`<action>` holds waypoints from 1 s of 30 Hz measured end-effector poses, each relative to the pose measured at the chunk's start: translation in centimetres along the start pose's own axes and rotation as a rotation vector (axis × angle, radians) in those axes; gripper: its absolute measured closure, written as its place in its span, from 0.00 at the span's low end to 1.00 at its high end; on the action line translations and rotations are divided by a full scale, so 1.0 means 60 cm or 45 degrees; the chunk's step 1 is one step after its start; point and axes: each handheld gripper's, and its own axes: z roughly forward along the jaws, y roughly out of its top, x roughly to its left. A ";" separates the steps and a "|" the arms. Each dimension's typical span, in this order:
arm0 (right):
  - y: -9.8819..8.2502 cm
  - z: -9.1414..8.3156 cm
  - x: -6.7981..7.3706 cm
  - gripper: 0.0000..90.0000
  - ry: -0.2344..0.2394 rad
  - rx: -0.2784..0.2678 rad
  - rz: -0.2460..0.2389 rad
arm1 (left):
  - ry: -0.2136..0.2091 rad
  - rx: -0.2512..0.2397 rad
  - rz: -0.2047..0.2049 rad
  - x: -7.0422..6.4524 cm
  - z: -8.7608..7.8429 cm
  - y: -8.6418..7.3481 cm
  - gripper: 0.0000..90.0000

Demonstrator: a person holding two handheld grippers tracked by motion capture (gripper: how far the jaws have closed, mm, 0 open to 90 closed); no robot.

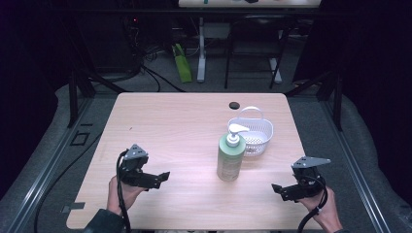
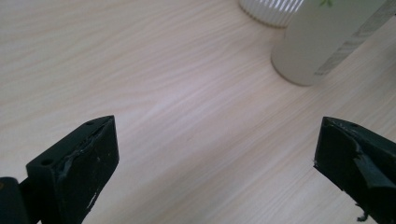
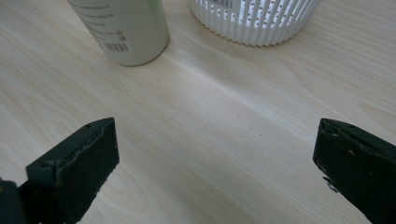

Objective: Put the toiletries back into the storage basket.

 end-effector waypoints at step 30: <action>0.070 -0.028 0.046 0.00 0.155 -0.201 -0.048 | 0.123 0.119 0.114 0.021 0.021 0.008 0.00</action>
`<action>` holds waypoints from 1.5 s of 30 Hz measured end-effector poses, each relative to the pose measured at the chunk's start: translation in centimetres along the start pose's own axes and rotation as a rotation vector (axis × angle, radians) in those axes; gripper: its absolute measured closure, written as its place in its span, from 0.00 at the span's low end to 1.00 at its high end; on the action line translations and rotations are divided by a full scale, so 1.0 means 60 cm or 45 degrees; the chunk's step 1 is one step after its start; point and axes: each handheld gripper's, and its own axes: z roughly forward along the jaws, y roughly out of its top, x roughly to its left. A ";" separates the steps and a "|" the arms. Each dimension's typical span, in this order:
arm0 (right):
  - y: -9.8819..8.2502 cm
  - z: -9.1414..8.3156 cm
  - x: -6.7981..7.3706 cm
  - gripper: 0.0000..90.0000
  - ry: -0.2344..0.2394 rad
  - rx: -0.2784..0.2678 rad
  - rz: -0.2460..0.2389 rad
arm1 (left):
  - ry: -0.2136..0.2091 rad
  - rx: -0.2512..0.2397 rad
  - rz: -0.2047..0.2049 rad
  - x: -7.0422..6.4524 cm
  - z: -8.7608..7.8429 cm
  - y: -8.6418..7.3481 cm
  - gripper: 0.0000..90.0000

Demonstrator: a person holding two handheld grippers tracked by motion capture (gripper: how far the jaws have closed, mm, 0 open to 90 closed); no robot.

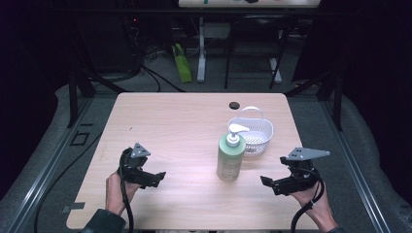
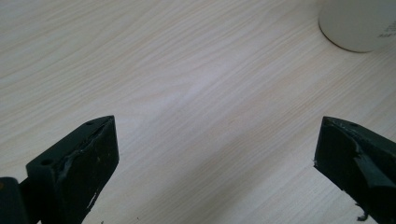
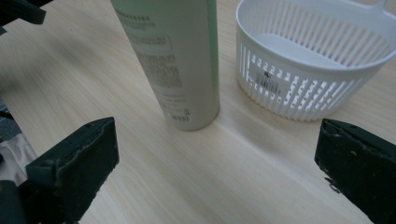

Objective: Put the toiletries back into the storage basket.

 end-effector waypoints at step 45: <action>0.124 0.091 0.054 0.04 0.115 -0.269 -0.061 | -0.053 -0.022 0.011 0.007 0.007 0.010 0.00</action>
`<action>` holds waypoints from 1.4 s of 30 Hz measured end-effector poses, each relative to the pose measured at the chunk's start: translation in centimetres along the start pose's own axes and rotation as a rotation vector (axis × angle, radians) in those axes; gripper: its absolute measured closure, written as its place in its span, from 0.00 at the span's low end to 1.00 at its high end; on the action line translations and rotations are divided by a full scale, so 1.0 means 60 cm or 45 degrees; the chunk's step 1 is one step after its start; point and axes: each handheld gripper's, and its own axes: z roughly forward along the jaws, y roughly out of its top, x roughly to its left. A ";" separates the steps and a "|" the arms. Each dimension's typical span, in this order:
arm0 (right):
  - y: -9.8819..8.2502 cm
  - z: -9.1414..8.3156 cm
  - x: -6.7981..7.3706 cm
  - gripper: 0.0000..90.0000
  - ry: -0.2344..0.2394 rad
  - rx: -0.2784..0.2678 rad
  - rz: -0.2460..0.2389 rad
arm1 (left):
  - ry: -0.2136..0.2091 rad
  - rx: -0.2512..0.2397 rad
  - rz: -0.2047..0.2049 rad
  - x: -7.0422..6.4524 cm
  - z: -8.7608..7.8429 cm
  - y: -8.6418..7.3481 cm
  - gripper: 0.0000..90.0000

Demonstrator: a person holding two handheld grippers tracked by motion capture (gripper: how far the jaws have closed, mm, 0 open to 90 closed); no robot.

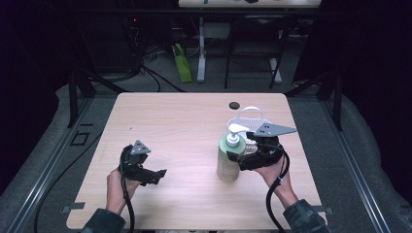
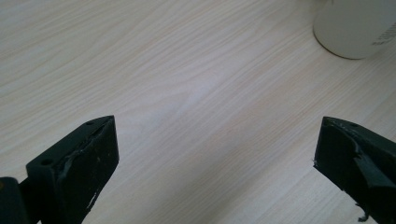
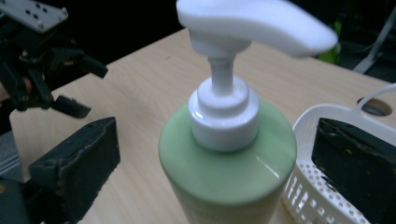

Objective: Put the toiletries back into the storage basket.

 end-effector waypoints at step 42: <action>0.002 -0.002 0.015 0.75 -0.084 -0.331 0.027 | -0.006 -0.015 -0.012 0.002 -0.002 0.002 0.00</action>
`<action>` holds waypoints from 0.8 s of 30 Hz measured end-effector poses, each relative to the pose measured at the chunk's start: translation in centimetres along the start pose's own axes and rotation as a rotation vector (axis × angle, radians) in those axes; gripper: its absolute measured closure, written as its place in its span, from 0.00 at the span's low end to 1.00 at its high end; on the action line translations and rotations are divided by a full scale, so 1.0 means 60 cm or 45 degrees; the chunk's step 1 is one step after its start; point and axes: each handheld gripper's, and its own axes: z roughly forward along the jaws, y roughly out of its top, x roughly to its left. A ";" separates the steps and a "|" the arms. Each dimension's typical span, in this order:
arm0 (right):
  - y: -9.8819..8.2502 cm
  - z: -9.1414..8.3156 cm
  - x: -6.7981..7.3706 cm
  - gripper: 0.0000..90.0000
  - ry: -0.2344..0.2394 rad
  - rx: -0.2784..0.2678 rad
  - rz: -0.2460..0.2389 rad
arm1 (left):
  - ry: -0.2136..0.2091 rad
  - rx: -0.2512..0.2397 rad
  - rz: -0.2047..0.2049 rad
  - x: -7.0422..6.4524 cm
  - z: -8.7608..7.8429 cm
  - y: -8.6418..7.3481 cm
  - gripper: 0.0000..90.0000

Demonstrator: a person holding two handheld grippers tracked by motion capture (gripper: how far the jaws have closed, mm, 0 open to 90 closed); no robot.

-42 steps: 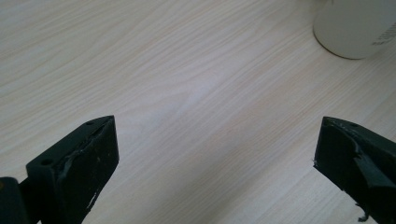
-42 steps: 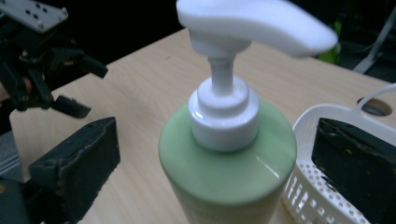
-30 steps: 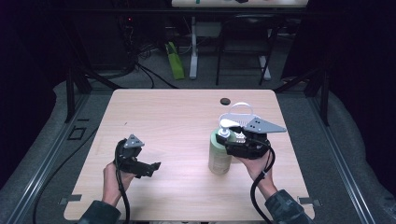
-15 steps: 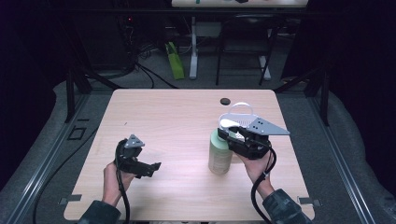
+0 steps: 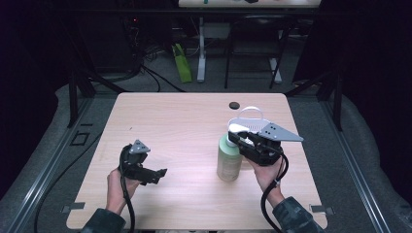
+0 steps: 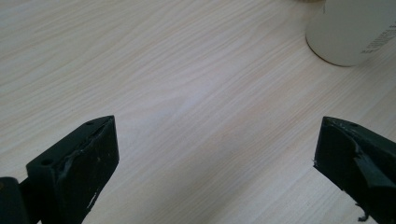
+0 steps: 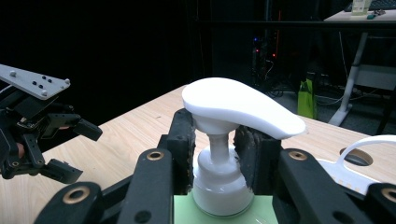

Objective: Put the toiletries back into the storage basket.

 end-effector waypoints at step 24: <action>-0.004 -0.006 -0.008 0.75 0.072 -0.082 0.075 | 0.001 0.010 0.005 0.000 -0.001 0.001 0.00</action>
